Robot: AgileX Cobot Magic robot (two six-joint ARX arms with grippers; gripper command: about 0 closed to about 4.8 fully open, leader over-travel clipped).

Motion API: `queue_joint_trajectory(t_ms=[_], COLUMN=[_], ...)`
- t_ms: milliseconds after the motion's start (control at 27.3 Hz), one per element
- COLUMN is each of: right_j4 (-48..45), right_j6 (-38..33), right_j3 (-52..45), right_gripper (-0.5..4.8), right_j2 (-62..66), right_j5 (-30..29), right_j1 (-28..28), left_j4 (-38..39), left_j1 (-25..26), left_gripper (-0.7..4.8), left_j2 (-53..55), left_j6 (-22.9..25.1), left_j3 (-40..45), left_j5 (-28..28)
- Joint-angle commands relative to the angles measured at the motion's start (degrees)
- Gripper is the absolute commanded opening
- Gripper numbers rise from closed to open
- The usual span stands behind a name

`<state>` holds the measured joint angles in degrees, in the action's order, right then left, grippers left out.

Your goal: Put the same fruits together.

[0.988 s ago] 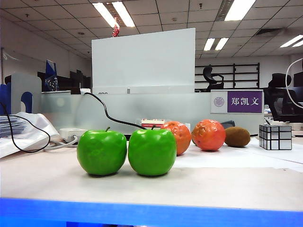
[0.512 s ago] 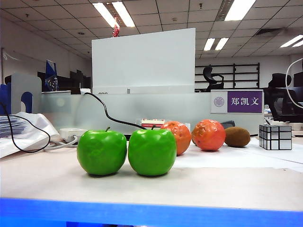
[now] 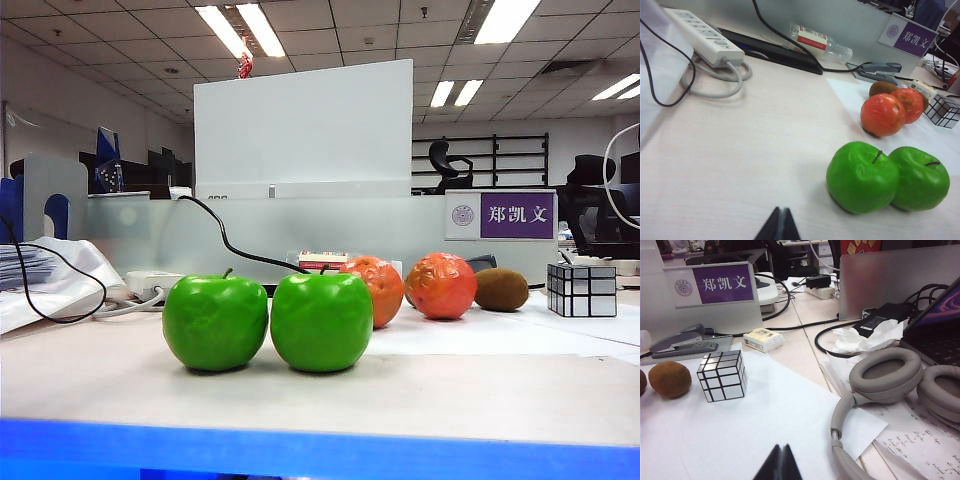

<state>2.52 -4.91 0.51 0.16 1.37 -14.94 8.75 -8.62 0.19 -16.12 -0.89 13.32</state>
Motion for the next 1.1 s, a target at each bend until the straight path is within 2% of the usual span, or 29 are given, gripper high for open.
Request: queue_joint_trajectory(t_ms=[37, 256, 293, 403, 512, 586, 659, 769, 1098], right_j4=[-0.6, -0.6, -0.6, -0.6, -0.6, -0.6, -0.6, -0.6, -0.6], right_j6=[0.0, 0.0, 0.0, 0.0, 0.0, 0.0, 0.0, 0.0, 0.0], right_j3=[-0.4, -0.4, -0.4, -0.4, -0.4, -0.4, -0.4, -0.4, -0.4], right_gripper=[-0.01, -0.01, 0.0, 0.0, 0.0, -0.01, -0.01, 0.0, 0.0], right_j2=[-0.1, -0.1, -0.1, -0.1, -0.1, -0.1, -0.1, -0.1, -0.1], right_j5=[0.0, 0.0, 0.0, 0.0, 0.0, 0.0, 0.0, 0.0, 0.0], right_j1=[0.0, 0.0, 0.0, 0.0, 0.0, 0.0, 0.0, 0.0, 0.0], left_j4=[0.2, 0.1, -0.1, -0.7, -1.4, -1.7, -2.5, -3.4, -4.8], left_j1=[0.0, 0.0, 0.1, 0.5, 2.8, 5.7, 8.7, 11.8, 11.8], left_gripper=[-0.04, -0.04, -0.04, -0.04, -0.04, -0.04, -0.04, -0.04, -0.04], left_j2=[-0.1, -0.1, -0.1, -0.1, -0.1, -0.1, -0.1, -0.1, -0.1], left_j6=[0.3, 1.2, 5.1, 10.9, 14.5, 15.8, 15.7, 15.6, 13.0], left_j3=[0.3, 0.3, 0.3, 0.3, 0.3, 0.3, 0.3, 0.3, 0.3], left_j5=[0.2, 0.2, -1.5, -7.5, -13.4, -15.3, -15.1, -11.2, -9.0])
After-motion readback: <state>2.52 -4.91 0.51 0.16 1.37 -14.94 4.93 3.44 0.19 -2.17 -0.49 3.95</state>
